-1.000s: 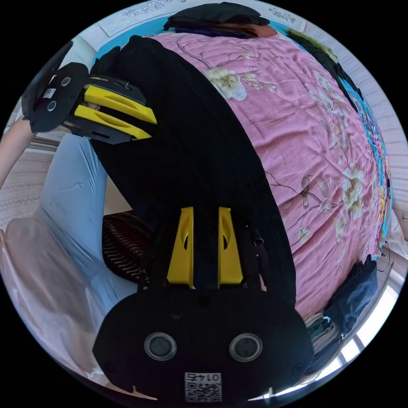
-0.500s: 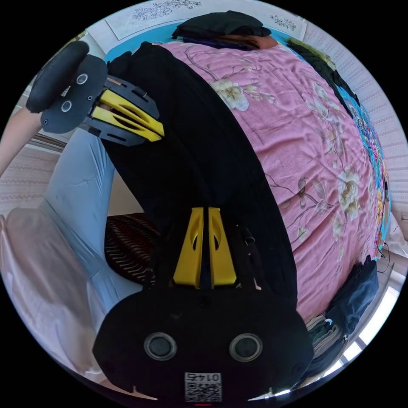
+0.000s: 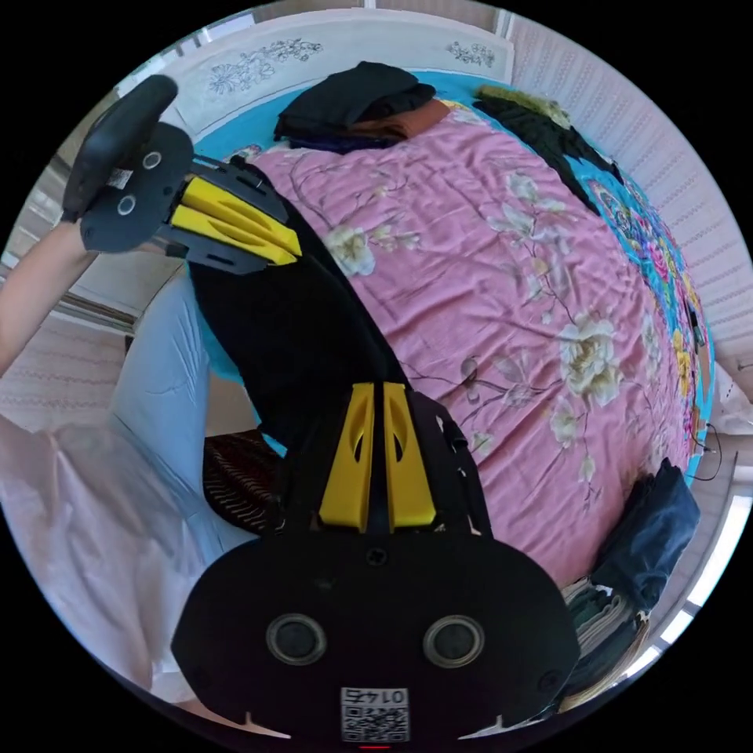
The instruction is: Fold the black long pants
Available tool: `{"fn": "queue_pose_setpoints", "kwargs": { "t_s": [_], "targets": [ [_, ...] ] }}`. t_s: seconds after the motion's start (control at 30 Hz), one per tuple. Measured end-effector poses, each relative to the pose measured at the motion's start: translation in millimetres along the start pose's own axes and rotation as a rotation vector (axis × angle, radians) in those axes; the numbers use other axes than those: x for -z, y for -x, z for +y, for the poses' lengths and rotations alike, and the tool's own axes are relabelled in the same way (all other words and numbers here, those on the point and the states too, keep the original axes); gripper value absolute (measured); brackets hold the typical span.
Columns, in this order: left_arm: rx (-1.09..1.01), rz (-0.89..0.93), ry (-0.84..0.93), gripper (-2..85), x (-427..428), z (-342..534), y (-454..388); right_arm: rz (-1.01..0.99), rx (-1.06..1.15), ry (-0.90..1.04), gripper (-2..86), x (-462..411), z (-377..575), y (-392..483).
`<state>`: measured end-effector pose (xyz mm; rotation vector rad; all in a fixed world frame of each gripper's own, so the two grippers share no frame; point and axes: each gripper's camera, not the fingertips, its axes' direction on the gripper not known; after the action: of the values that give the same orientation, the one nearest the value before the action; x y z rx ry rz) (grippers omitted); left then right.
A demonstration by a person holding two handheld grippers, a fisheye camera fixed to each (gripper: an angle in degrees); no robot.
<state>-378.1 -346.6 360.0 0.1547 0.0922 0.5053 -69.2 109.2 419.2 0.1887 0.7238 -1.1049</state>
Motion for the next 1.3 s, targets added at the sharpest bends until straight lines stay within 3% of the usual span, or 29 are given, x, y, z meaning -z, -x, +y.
{"fn": "queue_pose_setpoints", "kwargs": {
  "t_s": [0.13, 0.27, 0.4, 0.6, 0.7, 0.8, 0.97, 1.07, 1.3],
  "targets": [
    [-0.015, 0.059, 0.173, -1.0, -67.6, 2.2, -4.9, -0.075, -0.026, 0.189, 1.2, -63.8, 6.5, -15.7],
    [-0.057, -0.006, 0.193, -1.0, -75.2, 18.6, -3.1, -0.044, -0.056, 0.134, 1.3, -64.1, 33.3, -23.1],
    [0.049, 0.102, 0.181, -1.0, -80.0, 42.1, 23.1, -0.024, -0.058, 0.087, 1.5, -61.6, 62.7, -29.0],
    [0.217, 0.224, 0.028, -1.0, -64.7, 115.0, 58.5, -0.018, -0.055, 0.029, 2.2, -41.7, 118.5, -43.1],
    [0.370, 0.301, -0.163, -1.0, -43.8, 186.3, 76.1, 0.005, -0.111, -0.038, 3.4, -20.5, 170.3, -58.5],
    [0.484, 0.228, -0.214, -0.9, -33.9, 268.1, 86.6, -0.006, -0.319, -0.133, 5.9, -3.5, 252.6, -92.2],
    [0.690, 0.119, -0.141, -0.6, -38.2, 399.4, 109.0, -0.070, -0.912, -0.241, 10.7, 1.5, 440.0, -167.0],
    [0.851, 0.069, -0.167, -0.1, -35.8, 460.7, 131.9, -0.057, -1.109, -0.273, 11.0, 4.4, 510.6, -185.8],
    [1.034, -0.032, -0.288, 9.9, -27.7, 541.9, 178.8, 0.065, -0.970, -0.223, 10.7, 21.2, 524.7, -211.7]
  ]
}}
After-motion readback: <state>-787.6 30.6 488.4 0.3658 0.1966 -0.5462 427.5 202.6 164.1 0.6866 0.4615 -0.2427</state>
